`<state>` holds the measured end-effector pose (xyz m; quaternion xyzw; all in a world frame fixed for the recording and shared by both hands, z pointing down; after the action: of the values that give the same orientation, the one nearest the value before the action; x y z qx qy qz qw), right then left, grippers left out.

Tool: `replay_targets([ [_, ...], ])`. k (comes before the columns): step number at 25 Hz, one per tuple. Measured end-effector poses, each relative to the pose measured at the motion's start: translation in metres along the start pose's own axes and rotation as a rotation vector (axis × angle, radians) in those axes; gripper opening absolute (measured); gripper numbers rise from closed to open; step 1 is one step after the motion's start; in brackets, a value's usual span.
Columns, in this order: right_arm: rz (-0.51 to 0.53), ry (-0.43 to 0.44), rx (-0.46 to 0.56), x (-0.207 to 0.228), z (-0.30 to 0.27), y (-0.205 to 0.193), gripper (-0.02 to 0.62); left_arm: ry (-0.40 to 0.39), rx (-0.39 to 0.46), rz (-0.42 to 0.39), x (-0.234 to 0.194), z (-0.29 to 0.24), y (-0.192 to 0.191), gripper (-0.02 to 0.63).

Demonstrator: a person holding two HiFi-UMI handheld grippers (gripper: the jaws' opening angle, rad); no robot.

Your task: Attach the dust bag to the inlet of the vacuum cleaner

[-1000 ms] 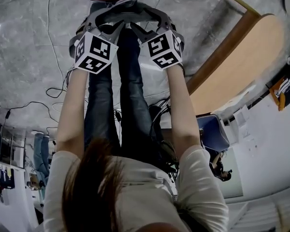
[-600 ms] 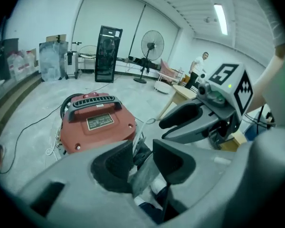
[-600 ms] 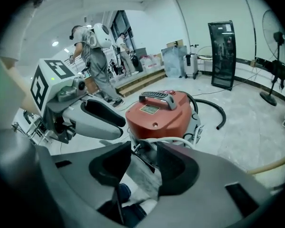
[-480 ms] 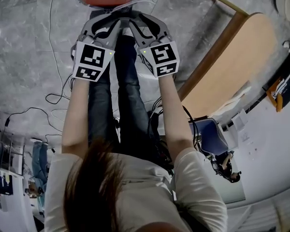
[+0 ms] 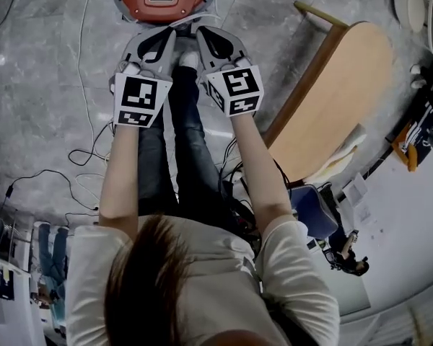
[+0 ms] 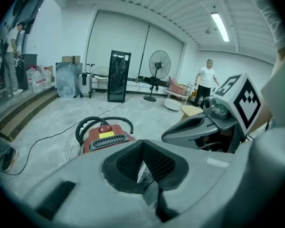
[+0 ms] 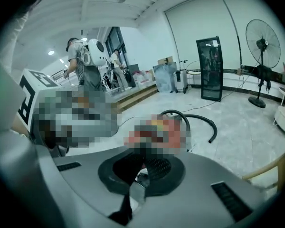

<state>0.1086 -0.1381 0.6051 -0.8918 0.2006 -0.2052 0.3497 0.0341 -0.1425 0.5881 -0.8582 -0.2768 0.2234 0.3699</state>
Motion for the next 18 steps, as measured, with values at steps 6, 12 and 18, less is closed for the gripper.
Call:
replay_targets([
  [6,0.005,-0.028,0.097,-0.002,0.034,0.068,0.002,0.065,0.080,-0.004,-0.007,0.035,0.062,0.017],
  [12,0.028,-0.054,0.170,-0.012,0.092,0.133,0.002,0.121,0.149,-0.009,-0.008,0.085,0.121,0.017],
  [18,0.018,-0.075,0.272,-0.018,0.156,0.191,0.002,0.158,0.236,-0.064,0.001,0.132,0.194,0.015],
])
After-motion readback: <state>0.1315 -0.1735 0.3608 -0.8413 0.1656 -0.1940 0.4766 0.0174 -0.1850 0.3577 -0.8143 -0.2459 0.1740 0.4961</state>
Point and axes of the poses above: the fingertips, and each gripper's own axes: z backward along the fingers, x to its right, y out of its top, the point moved 2 cm from there along z, backward along the fingers, and after that the axes turned 3 degrees about -x, right-handed, at the moved point
